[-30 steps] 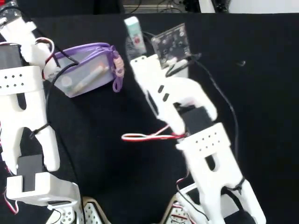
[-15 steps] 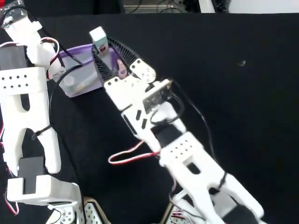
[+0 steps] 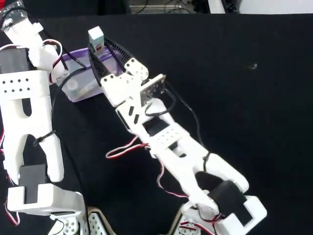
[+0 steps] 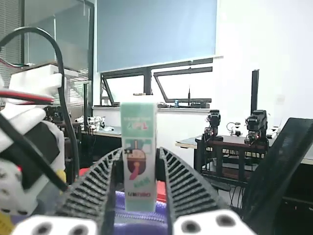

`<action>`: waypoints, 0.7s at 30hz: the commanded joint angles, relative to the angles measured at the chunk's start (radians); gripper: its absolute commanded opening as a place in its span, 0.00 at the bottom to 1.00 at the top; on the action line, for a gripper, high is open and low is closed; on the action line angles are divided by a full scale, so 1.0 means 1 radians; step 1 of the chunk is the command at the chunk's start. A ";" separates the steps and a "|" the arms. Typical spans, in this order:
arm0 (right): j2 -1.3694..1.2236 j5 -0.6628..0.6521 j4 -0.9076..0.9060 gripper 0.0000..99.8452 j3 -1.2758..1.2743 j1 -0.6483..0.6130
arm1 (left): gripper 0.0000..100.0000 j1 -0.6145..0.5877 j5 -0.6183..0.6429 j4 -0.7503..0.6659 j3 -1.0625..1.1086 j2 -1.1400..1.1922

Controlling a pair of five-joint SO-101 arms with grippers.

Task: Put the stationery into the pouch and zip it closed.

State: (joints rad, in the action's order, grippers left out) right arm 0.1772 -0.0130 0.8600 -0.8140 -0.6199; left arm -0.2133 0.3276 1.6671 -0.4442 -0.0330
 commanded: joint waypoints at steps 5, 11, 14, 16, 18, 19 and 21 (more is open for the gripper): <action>-0.058 0.181 0.028 0.01 0.035 -0.009 | 0.03 0.002 0.012 -0.015 0.007 -0.009; -0.094 0.187 0.028 0.01 0.027 -0.012 | 0.03 -0.018 0.012 -0.015 0.007 -0.009; -0.093 0.186 0.028 0.02 0.007 -0.025 | 0.03 -0.033 0.012 -0.015 0.005 -0.009; -0.093 0.186 0.028 0.05 0.002 -0.031 | 0.03 -0.036 0.012 -0.015 0.005 -0.009; -0.082 0.186 0.026 0.11 -0.002 -0.031 | 0.03 -0.038 0.012 -0.015 0.005 -0.009; -0.070 0.186 0.017 0.14 -0.005 -0.031 | 0.03 -0.038 0.012 -0.014 0.005 -0.009; -0.035 0.186 -0.043 0.14 -0.004 -0.029 | 0.03 -0.038 0.012 -0.014 0.005 -0.009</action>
State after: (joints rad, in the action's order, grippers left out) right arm 0.0913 0.1649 0.8815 -0.8094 -0.6337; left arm -0.2256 0.3307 1.6671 -0.4427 -0.0315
